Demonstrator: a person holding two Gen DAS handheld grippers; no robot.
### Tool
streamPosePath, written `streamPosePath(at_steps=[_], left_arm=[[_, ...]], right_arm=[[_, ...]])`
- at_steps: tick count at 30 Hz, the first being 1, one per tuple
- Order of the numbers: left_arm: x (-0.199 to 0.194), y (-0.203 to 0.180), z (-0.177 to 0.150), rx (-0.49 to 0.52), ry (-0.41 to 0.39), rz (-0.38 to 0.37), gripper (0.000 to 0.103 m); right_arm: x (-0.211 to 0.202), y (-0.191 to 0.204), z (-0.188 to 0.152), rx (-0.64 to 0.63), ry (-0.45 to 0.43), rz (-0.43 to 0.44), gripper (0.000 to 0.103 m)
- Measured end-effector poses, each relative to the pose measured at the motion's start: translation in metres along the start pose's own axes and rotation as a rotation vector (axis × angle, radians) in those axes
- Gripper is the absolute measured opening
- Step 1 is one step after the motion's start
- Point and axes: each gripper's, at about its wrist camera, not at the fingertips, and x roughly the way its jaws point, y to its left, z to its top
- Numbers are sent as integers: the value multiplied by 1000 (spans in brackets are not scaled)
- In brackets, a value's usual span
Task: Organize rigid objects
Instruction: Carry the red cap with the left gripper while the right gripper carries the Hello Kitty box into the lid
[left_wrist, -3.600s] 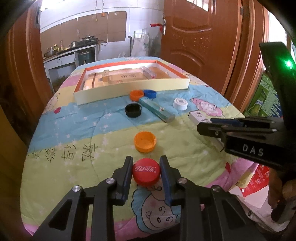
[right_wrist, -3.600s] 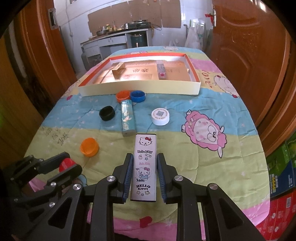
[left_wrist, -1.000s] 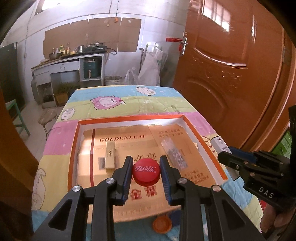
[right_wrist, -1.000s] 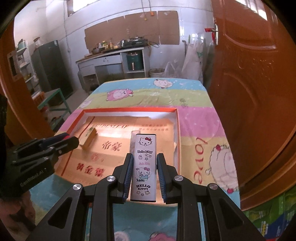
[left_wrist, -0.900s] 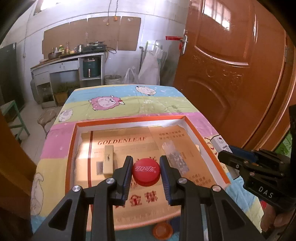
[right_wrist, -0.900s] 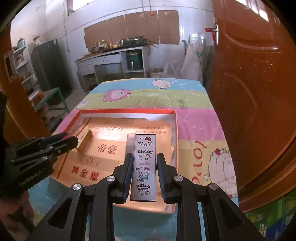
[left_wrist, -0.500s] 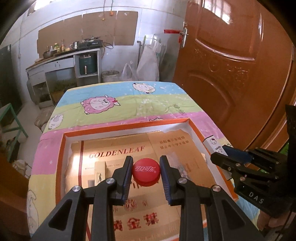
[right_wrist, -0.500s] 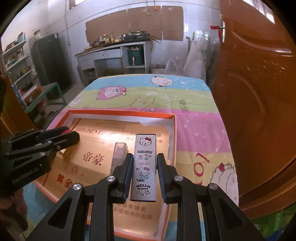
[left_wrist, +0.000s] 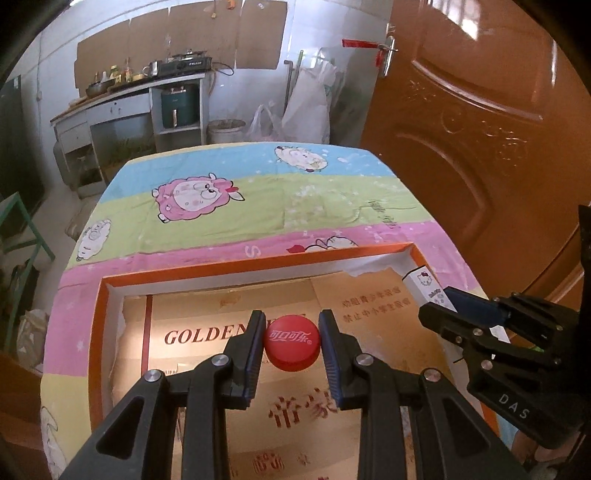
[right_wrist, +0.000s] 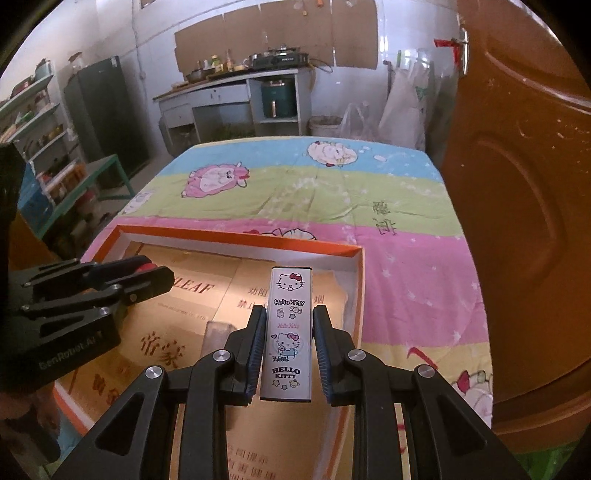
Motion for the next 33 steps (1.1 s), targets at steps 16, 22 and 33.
streamPosePath(at_steps=[16, 22, 33], left_arm=[[39, 11, 12, -25, 66, 28, 30], [53, 13, 10, -43, 130, 15, 30], [55, 10, 12, -21, 141, 23, 37]], right_arm=[[37, -4, 13, 18, 71, 36, 26], [43, 0, 15, 1, 101, 27, 26], [55, 5, 14, -24, 166, 12, 27]])
